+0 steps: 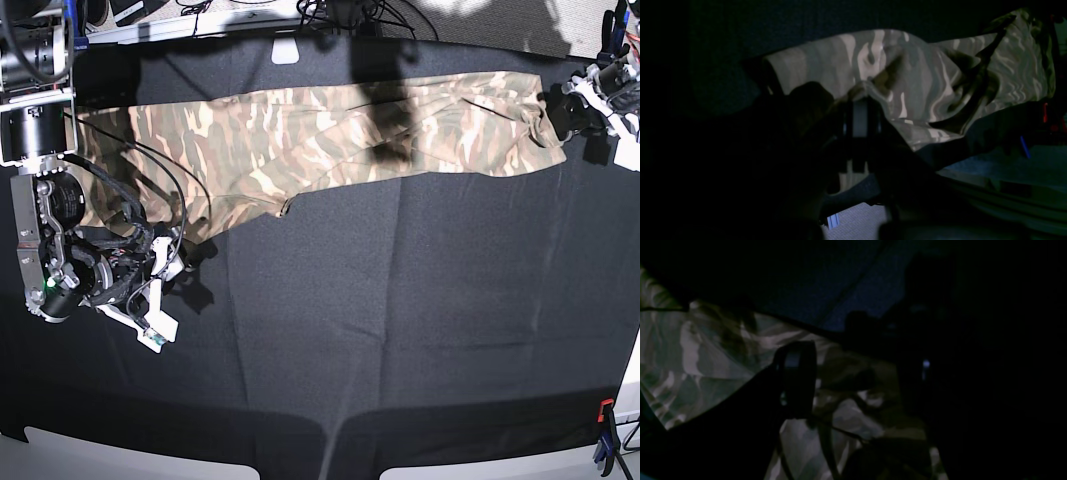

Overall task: Layout the t-shirt on the table in an organized manner, then fold the t-shirt properly
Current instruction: 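Lift and unfold the strip with both grippers, spreading it wide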

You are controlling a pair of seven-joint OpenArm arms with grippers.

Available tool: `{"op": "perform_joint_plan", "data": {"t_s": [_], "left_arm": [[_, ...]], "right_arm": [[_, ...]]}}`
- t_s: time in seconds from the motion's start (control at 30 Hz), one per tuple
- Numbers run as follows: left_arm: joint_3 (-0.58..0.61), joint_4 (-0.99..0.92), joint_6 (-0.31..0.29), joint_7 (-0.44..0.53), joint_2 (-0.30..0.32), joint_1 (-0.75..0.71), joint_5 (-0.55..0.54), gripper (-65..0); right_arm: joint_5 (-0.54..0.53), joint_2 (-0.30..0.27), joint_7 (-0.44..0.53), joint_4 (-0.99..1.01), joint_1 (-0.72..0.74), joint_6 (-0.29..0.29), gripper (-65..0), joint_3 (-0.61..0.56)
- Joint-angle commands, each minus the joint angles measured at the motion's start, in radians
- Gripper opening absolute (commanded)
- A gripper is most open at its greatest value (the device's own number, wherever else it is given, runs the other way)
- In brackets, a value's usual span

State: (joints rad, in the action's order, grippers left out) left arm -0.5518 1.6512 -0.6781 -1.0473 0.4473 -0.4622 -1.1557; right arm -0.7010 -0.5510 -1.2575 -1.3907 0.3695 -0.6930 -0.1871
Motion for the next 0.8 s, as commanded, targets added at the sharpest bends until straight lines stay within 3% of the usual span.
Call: {"op": "perform_joint_plan", "data": {"t_s": [0.0, 0.17, 0.33, 0.37, 0.5, 0.53, 0.77], "left_arm": [[-0.010, 0.015, -0.003, 0.016, 0.018, 0.000, -0.024, -65.0], [-0.010, 0.015, -0.003, 0.016, 0.018, 0.000, -0.024, -65.0], [-0.010, 0.015, -0.003, 0.016, 0.018, 0.000, -0.024, -65.0], [-0.010, 0.015, -0.003, 0.016, 0.018, 0.000, -0.024, -65.0], [-0.010, 0.015, -0.003, 0.016, 0.018, 0.000, -0.024, -65.0], [-0.010, 0.015, -0.003, 0.016, 0.018, 0.000, -0.024, -65.0], [-0.010, 0.015, -0.003, 0.016, 0.018, 0.000, -0.024, -65.0]], "right_arm": [[-0.005, -0.004, -0.012, 0.006, 0.026, -0.005, -28.6, 0.010], [-0.005, 0.041, -0.039, 0.132, 0.027, -0.005, -28.6, 0.010], [-0.040, 0.070, -0.139, 0.198, 0.027, -0.005, -30.1, 0.010], [-0.066, 0.070, -0.139, 0.197, 0.027, -0.005, -34.2, 0.010], [-0.119, 0.069, -0.139, 0.197, 0.041, -0.005, -61.6, 0.010], [-0.118, 0.070, -0.139, 0.197, 0.046, -0.005, -65.0, 0.010], [-0.119, 0.070, -0.139, 0.197, 0.080, -0.005, -65.0, 0.010]]}}
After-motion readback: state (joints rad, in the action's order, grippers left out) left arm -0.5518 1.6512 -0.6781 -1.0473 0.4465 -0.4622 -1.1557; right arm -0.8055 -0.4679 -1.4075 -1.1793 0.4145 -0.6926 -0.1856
